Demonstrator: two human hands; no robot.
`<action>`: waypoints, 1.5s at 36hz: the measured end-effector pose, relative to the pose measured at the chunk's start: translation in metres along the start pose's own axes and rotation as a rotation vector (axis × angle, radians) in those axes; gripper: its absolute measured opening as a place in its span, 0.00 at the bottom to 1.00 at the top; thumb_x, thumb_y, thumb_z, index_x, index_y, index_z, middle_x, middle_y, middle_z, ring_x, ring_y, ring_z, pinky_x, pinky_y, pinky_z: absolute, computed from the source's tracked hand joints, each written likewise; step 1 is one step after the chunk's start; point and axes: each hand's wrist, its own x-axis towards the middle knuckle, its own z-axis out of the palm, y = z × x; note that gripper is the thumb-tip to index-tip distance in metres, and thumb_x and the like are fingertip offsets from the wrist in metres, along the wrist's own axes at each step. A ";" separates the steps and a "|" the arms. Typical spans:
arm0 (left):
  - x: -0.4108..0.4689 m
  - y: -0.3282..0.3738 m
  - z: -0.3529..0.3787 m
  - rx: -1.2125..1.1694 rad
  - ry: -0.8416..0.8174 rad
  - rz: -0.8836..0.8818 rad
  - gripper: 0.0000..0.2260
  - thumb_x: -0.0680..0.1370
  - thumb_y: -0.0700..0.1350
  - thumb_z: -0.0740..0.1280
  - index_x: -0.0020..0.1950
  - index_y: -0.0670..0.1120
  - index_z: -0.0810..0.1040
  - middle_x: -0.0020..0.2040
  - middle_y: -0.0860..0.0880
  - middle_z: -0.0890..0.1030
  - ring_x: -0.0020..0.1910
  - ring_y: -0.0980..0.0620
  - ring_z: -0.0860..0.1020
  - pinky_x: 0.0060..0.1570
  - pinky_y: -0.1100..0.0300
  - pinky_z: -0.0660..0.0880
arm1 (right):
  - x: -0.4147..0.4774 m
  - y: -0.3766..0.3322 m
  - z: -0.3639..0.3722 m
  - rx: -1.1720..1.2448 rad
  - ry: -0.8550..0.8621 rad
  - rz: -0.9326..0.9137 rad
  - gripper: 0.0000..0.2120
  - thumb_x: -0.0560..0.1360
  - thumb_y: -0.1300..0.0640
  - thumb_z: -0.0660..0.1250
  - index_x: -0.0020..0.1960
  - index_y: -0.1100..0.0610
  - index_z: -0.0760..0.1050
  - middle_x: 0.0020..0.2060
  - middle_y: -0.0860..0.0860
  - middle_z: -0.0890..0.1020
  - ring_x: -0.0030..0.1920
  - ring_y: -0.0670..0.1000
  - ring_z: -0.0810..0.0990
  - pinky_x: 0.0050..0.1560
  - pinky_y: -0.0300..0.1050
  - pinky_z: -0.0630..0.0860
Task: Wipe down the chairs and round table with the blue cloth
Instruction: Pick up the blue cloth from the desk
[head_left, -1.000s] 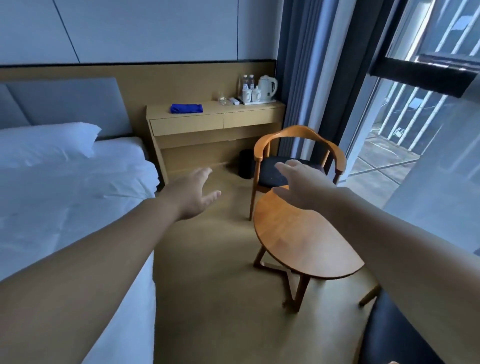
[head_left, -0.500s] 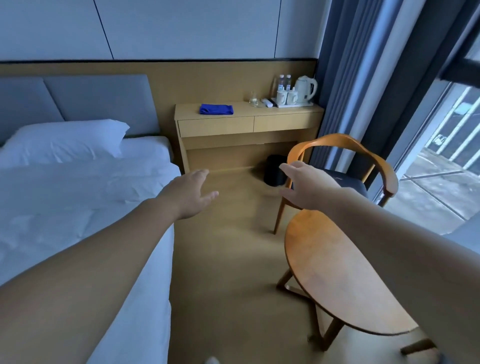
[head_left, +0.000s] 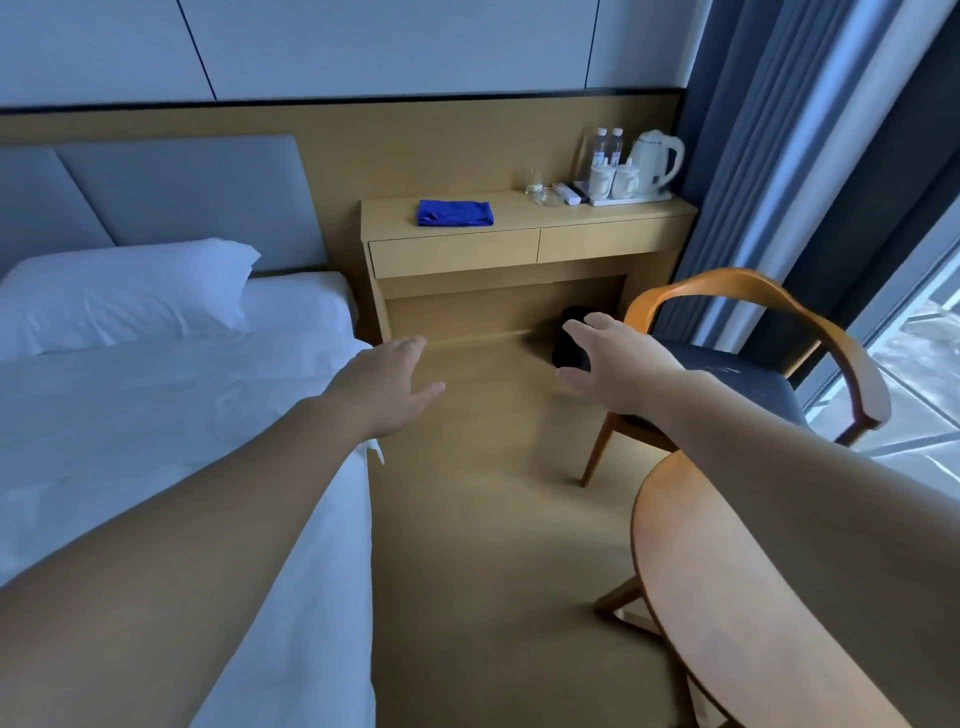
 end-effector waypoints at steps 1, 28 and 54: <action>0.007 -0.003 0.001 -0.002 -0.001 -0.003 0.30 0.78 0.58 0.59 0.76 0.46 0.56 0.76 0.49 0.60 0.73 0.47 0.61 0.68 0.52 0.62 | 0.009 0.002 0.002 0.000 -0.003 -0.001 0.29 0.78 0.43 0.62 0.74 0.53 0.61 0.65 0.53 0.70 0.60 0.55 0.74 0.55 0.52 0.77; 0.293 -0.044 0.018 0.000 0.052 -0.101 0.27 0.78 0.58 0.60 0.73 0.47 0.62 0.70 0.50 0.68 0.66 0.46 0.68 0.62 0.49 0.69 | 0.318 0.119 0.030 -0.023 -0.109 -0.086 0.30 0.79 0.42 0.60 0.76 0.52 0.57 0.72 0.55 0.65 0.70 0.58 0.67 0.66 0.54 0.69; 0.525 -0.207 -0.002 0.020 0.046 -0.064 0.26 0.78 0.56 0.60 0.71 0.44 0.62 0.69 0.47 0.68 0.66 0.44 0.68 0.62 0.51 0.66 | 0.571 0.066 0.062 -0.021 -0.174 -0.002 0.31 0.80 0.43 0.60 0.78 0.53 0.55 0.75 0.55 0.61 0.72 0.57 0.64 0.69 0.53 0.65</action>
